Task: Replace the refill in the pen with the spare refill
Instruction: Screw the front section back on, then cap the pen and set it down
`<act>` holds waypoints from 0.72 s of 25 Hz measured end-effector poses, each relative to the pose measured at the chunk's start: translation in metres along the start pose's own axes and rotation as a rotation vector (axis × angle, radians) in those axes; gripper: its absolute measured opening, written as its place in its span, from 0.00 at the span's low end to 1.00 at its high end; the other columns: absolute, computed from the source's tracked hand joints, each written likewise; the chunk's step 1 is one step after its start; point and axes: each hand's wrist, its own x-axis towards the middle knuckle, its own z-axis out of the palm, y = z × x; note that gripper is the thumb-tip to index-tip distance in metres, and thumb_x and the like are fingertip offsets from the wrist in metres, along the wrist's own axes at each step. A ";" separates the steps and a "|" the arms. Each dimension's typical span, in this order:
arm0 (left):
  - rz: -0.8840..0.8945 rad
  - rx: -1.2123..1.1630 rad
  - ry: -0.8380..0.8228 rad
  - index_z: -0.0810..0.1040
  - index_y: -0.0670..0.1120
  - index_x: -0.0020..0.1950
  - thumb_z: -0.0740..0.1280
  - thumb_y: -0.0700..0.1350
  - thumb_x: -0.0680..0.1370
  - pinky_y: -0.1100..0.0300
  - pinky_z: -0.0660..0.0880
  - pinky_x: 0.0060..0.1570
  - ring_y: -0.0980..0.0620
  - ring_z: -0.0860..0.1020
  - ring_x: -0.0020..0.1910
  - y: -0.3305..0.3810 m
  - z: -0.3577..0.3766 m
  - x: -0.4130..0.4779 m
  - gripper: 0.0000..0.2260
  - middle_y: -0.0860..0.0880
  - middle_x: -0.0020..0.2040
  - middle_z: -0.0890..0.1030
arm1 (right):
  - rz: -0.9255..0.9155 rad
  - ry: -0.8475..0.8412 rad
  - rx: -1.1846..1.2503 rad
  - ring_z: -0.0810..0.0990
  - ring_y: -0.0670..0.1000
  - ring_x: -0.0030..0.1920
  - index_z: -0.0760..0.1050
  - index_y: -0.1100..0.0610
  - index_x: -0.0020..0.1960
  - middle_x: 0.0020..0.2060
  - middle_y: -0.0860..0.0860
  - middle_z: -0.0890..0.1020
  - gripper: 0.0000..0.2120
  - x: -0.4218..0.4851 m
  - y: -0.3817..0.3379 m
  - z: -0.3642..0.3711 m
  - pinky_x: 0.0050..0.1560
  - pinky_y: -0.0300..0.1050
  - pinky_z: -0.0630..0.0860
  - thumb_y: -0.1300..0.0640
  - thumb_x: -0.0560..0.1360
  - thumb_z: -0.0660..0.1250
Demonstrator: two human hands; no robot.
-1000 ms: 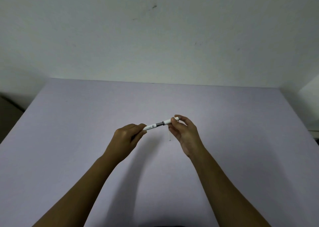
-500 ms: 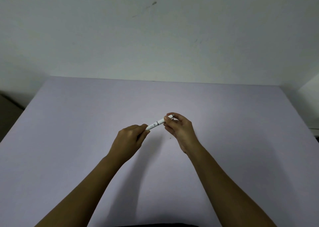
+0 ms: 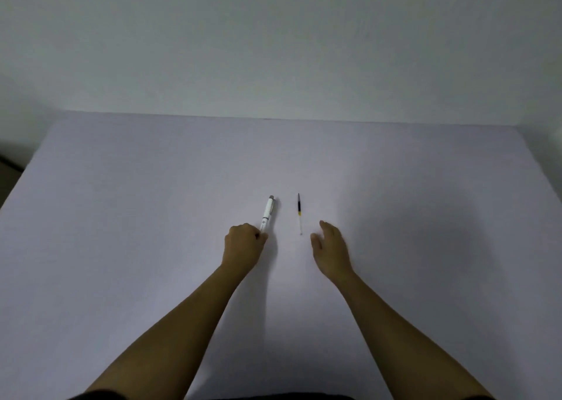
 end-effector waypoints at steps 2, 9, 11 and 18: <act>-0.067 -0.034 -0.005 0.77 0.38 0.35 0.62 0.45 0.77 0.58 0.65 0.31 0.49 0.70 0.30 0.004 0.013 0.013 0.15 0.48 0.27 0.71 | -0.055 -0.010 -0.164 0.53 0.53 0.77 0.54 0.61 0.75 0.77 0.57 0.55 0.25 0.005 0.015 0.017 0.74 0.43 0.50 0.53 0.81 0.53; -0.103 -0.095 0.087 0.77 0.36 0.43 0.60 0.42 0.79 0.54 0.71 0.37 0.44 0.75 0.35 0.018 0.051 0.034 0.12 0.38 0.41 0.79 | -0.156 0.089 -0.497 0.46 0.54 0.78 0.43 0.61 0.76 0.77 0.57 0.47 0.28 0.007 0.041 0.047 0.74 0.46 0.40 0.50 0.81 0.48; -0.099 -0.102 0.107 0.76 0.37 0.44 0.60 0.42 0.79 0.54 0.71 0.37 0.43 0.75 0.36 0.018 0.056 0.035 0.11 0.38 0.42 0.78 | -0.155 0.127 -0.509 0.47 0.54 0.77 0.44 0.61 0.76 0.77 0.57 0.48 0.29 0.008 0.042 0.051 0.74 0.47 0.40 0.50 0.80 0.49; -0.099 -0.164 0.162 0.74 0.39 0.45 0.61 0.45 0.78 0.59 0.67 0.36 0.50 0.70 0.35 0.017 0.062 0.036 0.10 0.41 0.43 0.76 | -0.167 0.149 -0.493 0.50 0.56 0.77 0.47 0.62 0.75 0.77 0.58 0.52 0.29 0.006 0.037 0.050 0.74 0.48 0.44 0.52 0.80 0.52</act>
